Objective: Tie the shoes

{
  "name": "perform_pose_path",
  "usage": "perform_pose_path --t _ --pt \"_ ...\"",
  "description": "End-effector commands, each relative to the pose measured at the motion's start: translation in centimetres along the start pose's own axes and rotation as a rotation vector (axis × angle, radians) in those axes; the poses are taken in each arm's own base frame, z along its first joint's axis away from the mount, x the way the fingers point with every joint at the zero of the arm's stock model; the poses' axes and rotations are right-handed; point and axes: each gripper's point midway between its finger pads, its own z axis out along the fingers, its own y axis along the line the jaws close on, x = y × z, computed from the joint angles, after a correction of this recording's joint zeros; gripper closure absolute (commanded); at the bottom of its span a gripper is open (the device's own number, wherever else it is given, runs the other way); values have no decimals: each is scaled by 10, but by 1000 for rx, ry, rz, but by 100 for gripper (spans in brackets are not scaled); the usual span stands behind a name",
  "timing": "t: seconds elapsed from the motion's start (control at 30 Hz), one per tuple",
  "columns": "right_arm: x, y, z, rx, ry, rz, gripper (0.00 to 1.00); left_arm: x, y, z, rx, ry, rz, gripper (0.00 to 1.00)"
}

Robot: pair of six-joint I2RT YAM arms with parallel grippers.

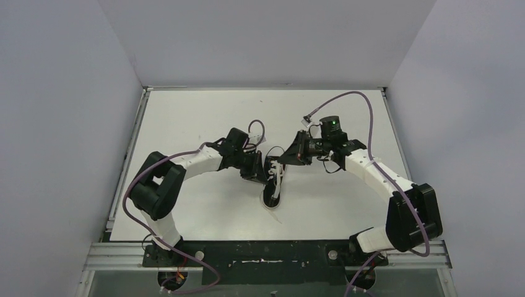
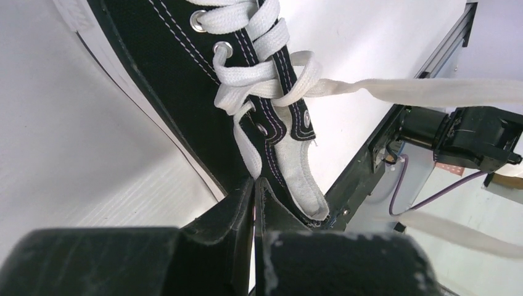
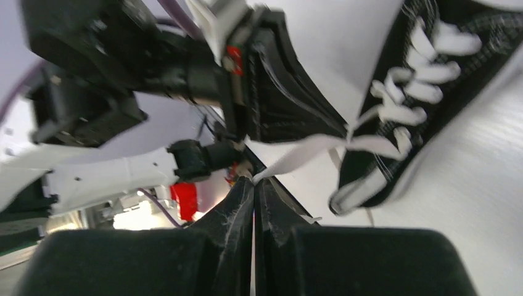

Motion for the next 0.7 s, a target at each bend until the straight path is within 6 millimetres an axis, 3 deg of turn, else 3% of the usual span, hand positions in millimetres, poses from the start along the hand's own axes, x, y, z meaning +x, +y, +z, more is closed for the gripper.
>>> perform_pose_path --t 0.0,0.07,0.17,0.3,0.43,0.67 --pt "-52 64 9 -282 -136 27 100 -19 -17 -11 43 -92 40 100" --pt "-70 70 14 -310 -202 59 100 -19 -18 -11 55 -107 20 100" --pt "-95 63 27 -259 -310 96 100 -18 -16 -10 64 -135 -9 100" --pt "-108 49 56 -166 -376 95 100 -14 -14 -9 68 -140 -41 100" --pt "-105 21 79 -69 -392 110 100 -20 -18 -12 80 -174 -22 100" --pt "-93 0 98 36 -332 48 100 -19 -17 -17 71 -198 -17 100"
